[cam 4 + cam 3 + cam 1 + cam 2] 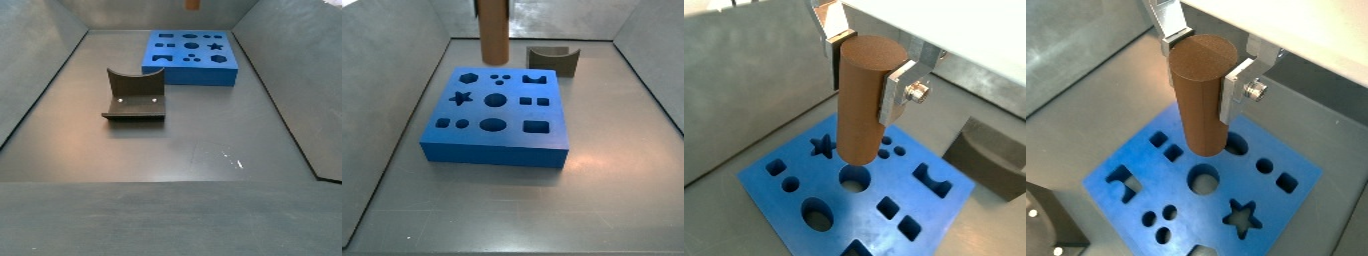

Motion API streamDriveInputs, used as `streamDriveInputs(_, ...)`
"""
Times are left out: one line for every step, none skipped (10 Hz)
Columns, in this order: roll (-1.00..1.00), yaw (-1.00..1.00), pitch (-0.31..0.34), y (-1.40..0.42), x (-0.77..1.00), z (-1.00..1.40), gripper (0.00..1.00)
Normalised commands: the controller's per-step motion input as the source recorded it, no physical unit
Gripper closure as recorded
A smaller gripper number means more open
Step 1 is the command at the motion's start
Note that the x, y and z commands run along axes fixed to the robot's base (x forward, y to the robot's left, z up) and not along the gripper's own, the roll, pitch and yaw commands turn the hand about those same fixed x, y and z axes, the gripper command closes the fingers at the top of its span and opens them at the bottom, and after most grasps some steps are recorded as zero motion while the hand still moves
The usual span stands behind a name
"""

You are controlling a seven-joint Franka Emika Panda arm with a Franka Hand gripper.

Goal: Insert the round object.

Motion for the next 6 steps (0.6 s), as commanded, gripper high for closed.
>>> streamDriveInputs(0.00,-0.09,-0.229,-0.08,-0.17,-0.83,1.00)
streamDriveInputs(-0.01,-0.16,-0.193,0.00,-0.04,-0.87,1.00)
streamDriveInputs(0.00,-0.17,-0.156,0.00,0.00,-0.84,1.00)
streamDriveInputs(0.04,-0.17,-0.140,0.00,0.00,-0.81,1.00)
streamDriveInputs(0.13,-0.15,-0.076,0.00,0.00,-0.67,1.00)
streamDriveInputs(0.16,-0.11,0.000,0.00,0.00,-0.55,1.00)
